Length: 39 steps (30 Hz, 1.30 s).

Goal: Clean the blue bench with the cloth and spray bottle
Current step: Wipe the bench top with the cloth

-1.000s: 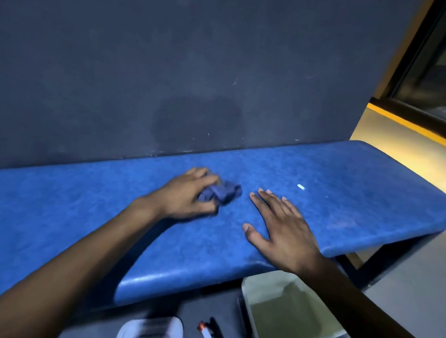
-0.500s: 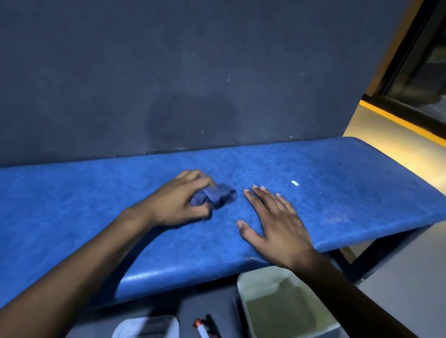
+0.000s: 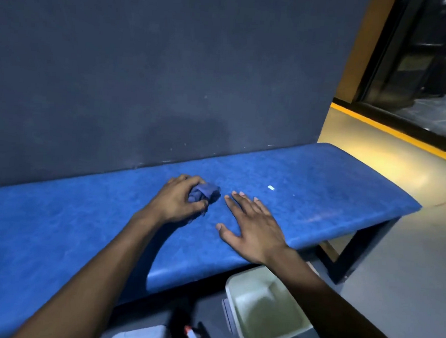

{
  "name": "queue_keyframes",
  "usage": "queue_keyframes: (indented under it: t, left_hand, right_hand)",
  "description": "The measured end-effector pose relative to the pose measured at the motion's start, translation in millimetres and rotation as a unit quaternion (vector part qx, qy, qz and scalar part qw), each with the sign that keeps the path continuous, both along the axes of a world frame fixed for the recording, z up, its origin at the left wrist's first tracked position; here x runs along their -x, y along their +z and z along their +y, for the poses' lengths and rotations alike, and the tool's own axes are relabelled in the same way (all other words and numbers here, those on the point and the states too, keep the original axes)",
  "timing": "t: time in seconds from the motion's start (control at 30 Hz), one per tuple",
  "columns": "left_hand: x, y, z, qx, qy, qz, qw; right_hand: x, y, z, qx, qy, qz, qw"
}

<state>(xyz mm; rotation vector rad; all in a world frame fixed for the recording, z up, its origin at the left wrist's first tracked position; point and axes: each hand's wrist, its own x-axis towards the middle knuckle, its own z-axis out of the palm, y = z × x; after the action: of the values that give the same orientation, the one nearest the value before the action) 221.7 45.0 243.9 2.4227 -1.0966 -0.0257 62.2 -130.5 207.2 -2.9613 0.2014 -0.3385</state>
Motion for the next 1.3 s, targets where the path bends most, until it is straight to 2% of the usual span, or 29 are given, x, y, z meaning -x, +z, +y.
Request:
queue_keyframes:
  t: [0.13,0.23,0.3,0.4,0.5,0.6,0.7,0.73,0.87,0.93,1.0,1.17,1.3]
  left_hand:
    - [26.0,1.4,21.3,0.065,0.016,0.041,0.997]
    - [27.2,1.6,18.7,0.157,0.045,0.082,0.983]
    - [26.3,4.4,0.3,0.198,0.059,0.087,0.975]
    - [28.3,9.1,-48.2,0.245,0.081,0.075,0.963]
    - [28.8,12.5,-109.9,0.287,0.053,0.052,0.955]
    - [25.6,3.3,-174.0,0.238,-0.005,0.023,0.971]
    - [28.5,-6.4,-215.5,0.058,-0.003,0.004,0.998]
    - [29.9,-7.7,-218.5,0.028,0.003,-0.002,1.0]
    - [40.8,-18.1,-172.4,0.033,-0.077,-0.023,0.996]
    - [39.7,-23.9,-143.1,0.035,-0.11,-0.001,0.993]
    - [21.2,-17.8,-144.1,0.029,-0.102,0.012,0.994]
    - [14.7,-7.4,-206.1,0.033,0.008,-0.004,0.999]
    - [39.0,-17.4,-180.5,0.044,-0.03,-0.015,0.998]
  right_hand:
    - [11.9,9.5,-15.0,-0.036,-0.015,-0.042,0.998]
    - [25.8,20.7,-68.7,-0.056,-0.091,-0.108,0.988]
    - [33.5,26.0,-110.8,-0.044,-0.146,-0.064,0.986]
    - [34.0,15.9,-139.1,-0.038,-0.171,0.025,0.984]
    - [28.1,1.8,-141.7,-0.03,-0.177,-0.004,0.984]
    - [25.0,-3.1,-143.0,-0.024,-0.179,-0.017,0.983]
    - [26.2,-4.6,-145.3,-0.026,-0.175,-0.01,0.984]
    - [26.9,-5.5,-146.4,-0.029,-0.174,-0.008,0.984]
    - [28.0,-8.0,-150.2,-0.024,-0.174,-0.017,0.984]
    - [26.7,-8.5,-149.7,-0.019,-0.175,-0.02,0.984]
    - [25.5,-7.4,-149.2,-0.016,-0.175,-0.022,0.984]
    - [27.9,-6.2,-149.3,-0.011,-0.176,-0.023,0.984]
    - [28.0,-7.7,-149.3,-0.003,-0.171,-0.018,0.985]
